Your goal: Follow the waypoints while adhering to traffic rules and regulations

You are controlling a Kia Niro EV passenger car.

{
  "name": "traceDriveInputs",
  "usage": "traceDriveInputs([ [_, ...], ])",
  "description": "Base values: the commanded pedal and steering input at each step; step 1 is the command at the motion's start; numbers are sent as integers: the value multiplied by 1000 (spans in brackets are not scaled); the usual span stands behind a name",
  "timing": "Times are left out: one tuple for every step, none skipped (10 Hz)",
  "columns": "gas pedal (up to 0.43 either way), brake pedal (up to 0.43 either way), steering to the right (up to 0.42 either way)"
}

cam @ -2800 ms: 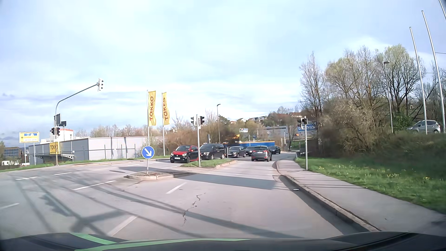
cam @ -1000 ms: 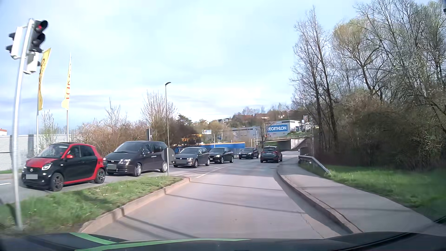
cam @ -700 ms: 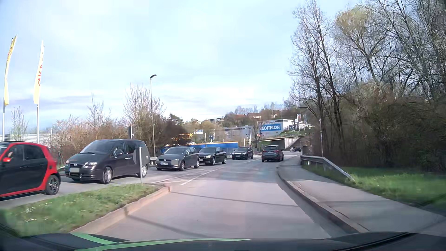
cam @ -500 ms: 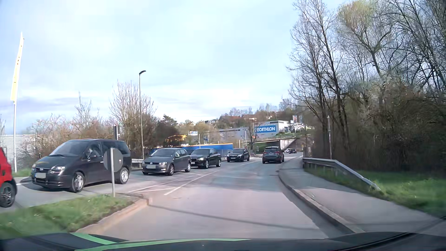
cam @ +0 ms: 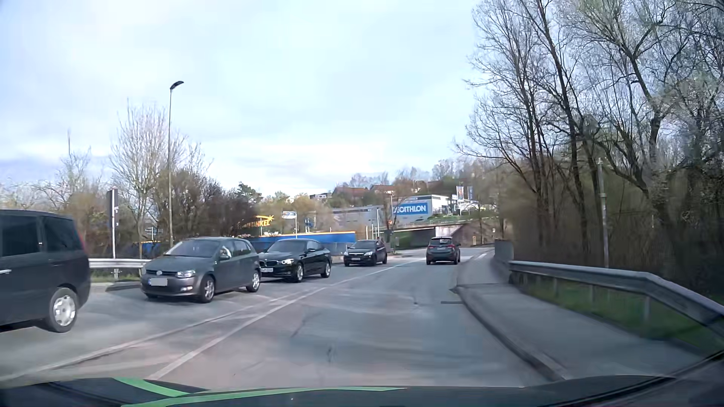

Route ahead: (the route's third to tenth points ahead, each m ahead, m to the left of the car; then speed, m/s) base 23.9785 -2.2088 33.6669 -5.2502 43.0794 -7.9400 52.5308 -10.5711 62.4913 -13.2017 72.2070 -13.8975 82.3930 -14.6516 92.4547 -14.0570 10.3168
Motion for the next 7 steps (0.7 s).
traceDriveInputs([
  [0, 0, 46],
  [0, 0, 46],
  [0, 0, 45],
  [0, 0, 45],
  [0, 0, 44],
  [0, 0, 42],
  [0, 0, 41],
])
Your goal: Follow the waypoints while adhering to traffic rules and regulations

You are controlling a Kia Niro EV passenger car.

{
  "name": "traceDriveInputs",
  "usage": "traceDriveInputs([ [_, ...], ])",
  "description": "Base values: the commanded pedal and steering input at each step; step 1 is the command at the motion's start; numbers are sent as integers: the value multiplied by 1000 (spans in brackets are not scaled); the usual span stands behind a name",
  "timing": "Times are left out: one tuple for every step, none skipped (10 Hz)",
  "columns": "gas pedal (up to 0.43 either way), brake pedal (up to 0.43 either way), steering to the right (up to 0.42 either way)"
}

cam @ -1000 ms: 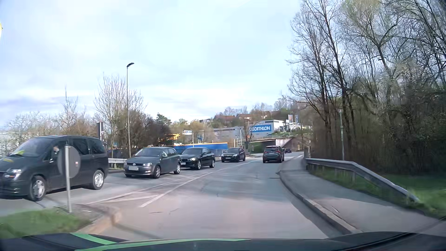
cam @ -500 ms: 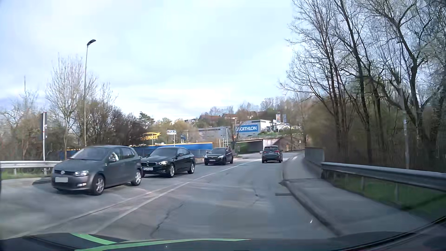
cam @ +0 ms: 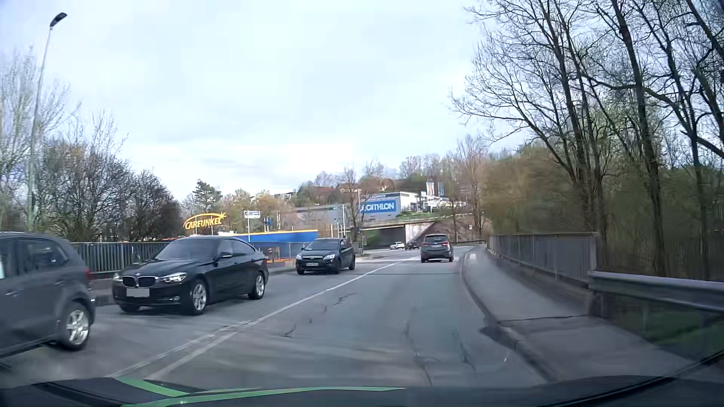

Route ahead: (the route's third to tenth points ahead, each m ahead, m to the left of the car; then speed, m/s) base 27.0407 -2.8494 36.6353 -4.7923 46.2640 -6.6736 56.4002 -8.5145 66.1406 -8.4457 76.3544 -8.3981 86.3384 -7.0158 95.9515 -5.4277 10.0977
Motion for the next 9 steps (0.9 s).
traceDriveInputs([
  [0, 0, 42],
  [0, 0, 44],
  [0, 0, 47],
  [0, 0, 49],
  [0, 0, 49],
  [28, 0, 49],
  [59, 0, 49],
  [67, 0, 49],
  [79, 0, 49],
])
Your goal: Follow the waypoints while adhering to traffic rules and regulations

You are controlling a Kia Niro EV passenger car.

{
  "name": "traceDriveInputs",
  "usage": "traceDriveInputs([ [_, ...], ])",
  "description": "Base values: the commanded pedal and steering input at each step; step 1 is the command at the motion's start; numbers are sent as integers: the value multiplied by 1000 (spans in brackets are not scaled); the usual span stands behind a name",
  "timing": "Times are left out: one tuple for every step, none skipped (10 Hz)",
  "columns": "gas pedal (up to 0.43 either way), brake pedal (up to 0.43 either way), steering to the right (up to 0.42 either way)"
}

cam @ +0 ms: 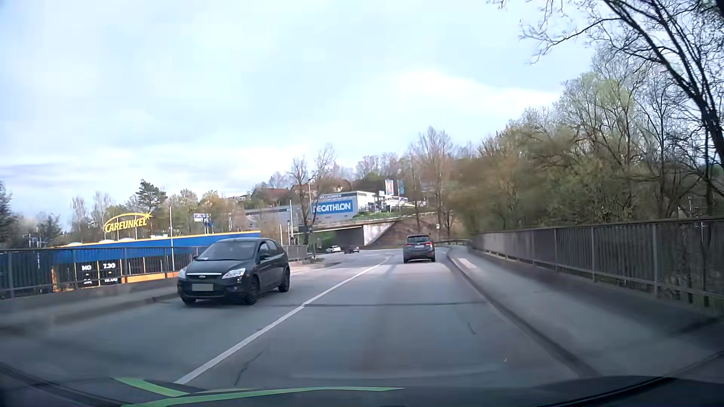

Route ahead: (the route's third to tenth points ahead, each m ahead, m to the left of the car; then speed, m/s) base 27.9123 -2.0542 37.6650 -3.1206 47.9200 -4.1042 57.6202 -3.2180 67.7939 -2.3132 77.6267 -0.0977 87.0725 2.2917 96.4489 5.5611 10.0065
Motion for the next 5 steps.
traceDriveInputs([
  [98, 0, 49],
  [110, 0, 47],
  [110, 0, 45],
  [110, 0, 45],
  [110, 0, 44],
])
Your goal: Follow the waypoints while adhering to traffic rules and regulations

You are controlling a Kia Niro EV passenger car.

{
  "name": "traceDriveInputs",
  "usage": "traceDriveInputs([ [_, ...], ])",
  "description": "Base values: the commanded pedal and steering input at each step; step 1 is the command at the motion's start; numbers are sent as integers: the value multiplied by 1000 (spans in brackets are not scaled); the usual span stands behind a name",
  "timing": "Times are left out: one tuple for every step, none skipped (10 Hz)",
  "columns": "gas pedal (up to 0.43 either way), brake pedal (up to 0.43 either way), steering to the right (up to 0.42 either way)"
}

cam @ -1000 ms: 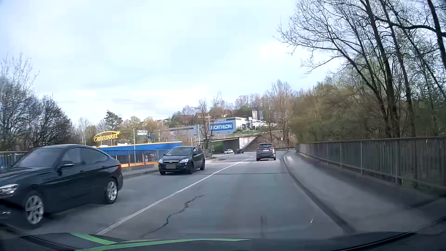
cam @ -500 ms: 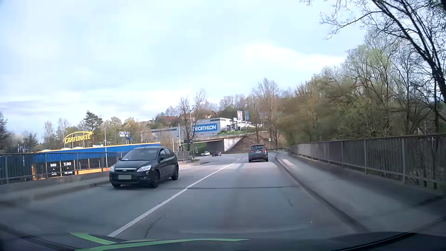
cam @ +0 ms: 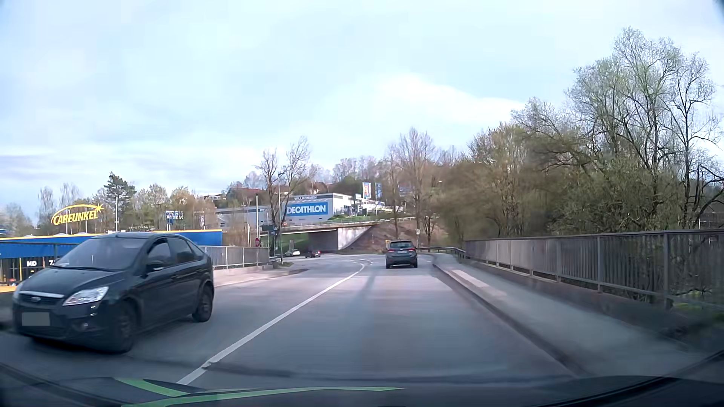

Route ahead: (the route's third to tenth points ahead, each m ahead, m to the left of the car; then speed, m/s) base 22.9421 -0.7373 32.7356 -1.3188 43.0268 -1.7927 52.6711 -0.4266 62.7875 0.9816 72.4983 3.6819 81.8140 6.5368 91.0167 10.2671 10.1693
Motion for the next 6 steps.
traceDriveInputs([
  [110, 0, 40],
  [110, 0, 35],
  [110, 0, 27],
  [110, 0, 22],
  [110, 0, 20],
  [110, 0, 20],
])
